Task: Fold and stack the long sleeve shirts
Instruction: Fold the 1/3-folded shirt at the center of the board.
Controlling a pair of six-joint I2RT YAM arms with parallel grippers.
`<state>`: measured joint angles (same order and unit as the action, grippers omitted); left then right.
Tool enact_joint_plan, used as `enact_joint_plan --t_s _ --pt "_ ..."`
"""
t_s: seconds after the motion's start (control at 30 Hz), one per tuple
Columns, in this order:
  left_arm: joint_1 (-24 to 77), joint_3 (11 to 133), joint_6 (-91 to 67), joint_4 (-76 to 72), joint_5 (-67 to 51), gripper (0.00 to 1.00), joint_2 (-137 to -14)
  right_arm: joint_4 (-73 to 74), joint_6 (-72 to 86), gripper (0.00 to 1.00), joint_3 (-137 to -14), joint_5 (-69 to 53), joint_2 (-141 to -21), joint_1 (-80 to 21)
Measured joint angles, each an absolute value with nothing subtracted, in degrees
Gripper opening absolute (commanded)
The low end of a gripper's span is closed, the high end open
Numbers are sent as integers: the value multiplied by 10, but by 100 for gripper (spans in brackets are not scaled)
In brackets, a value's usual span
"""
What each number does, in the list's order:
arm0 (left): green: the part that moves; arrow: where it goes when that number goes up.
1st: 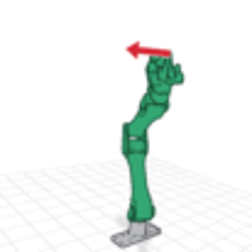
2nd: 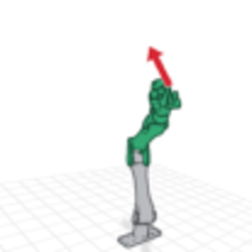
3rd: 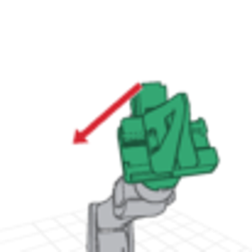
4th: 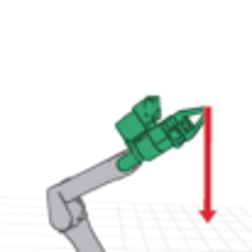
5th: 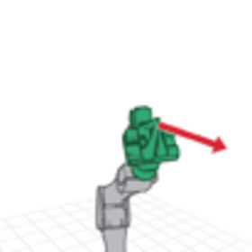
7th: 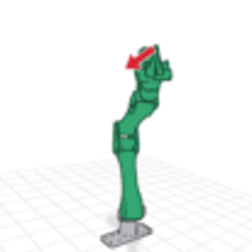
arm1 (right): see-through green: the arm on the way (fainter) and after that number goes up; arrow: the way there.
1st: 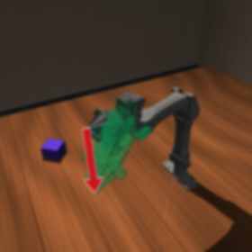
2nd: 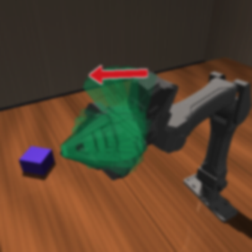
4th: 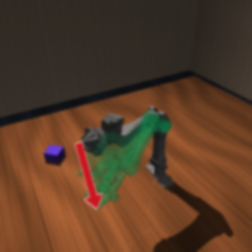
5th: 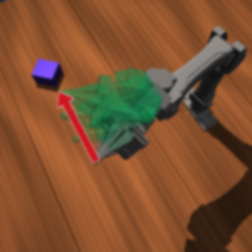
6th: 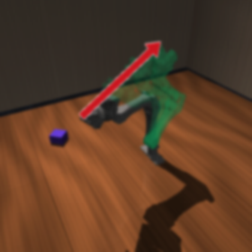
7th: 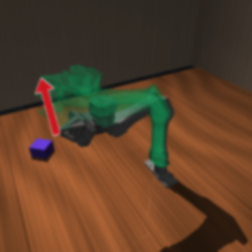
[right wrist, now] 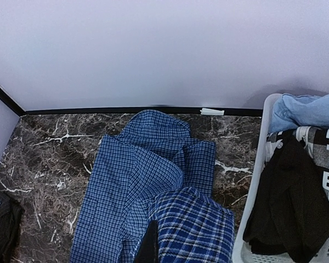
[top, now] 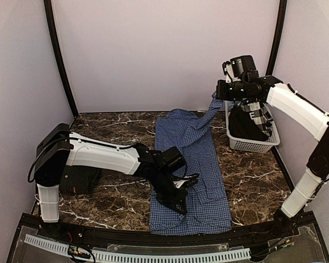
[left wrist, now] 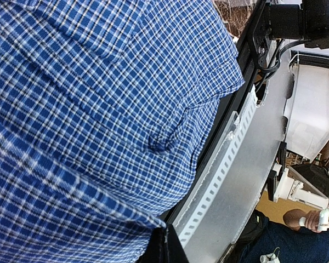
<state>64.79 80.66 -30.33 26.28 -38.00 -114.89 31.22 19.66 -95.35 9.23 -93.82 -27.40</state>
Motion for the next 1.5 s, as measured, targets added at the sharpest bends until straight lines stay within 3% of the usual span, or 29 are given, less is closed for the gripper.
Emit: enact_joint_plan --t_s 0.1,0.3,0.37,0.6,0.9,0.97,1.13,1.5 --pt "648 807 -306 248 -387 8 -1161 305 209 0 -926 75 -921 -274" --pt "648 810 -306 232 -396 32 -1171 283 242 0 -840 24 -877 -274" --pt "648 816 -305 228 -396 35 -1171 275 253 0 -810 4 -865 -276" --pt "630 812 -313 212 -383 36 -1152 240 300 0 -710 -56 -829 -300" --pt "513 719 -359 142 -348 37 -1013 171 361 4 -623 -103 -799 -413" --pt "497 705 -368 124 -341 37 -999 167 363 9 -624 -93 -806 -450" --pt "480 668 -395 94 -325 40 -990 155 369 38 -617 -90 -851 -509" --pt "461 616 -427 75 -317 42 -992 181 361 53 -597 -5 -843 -516"
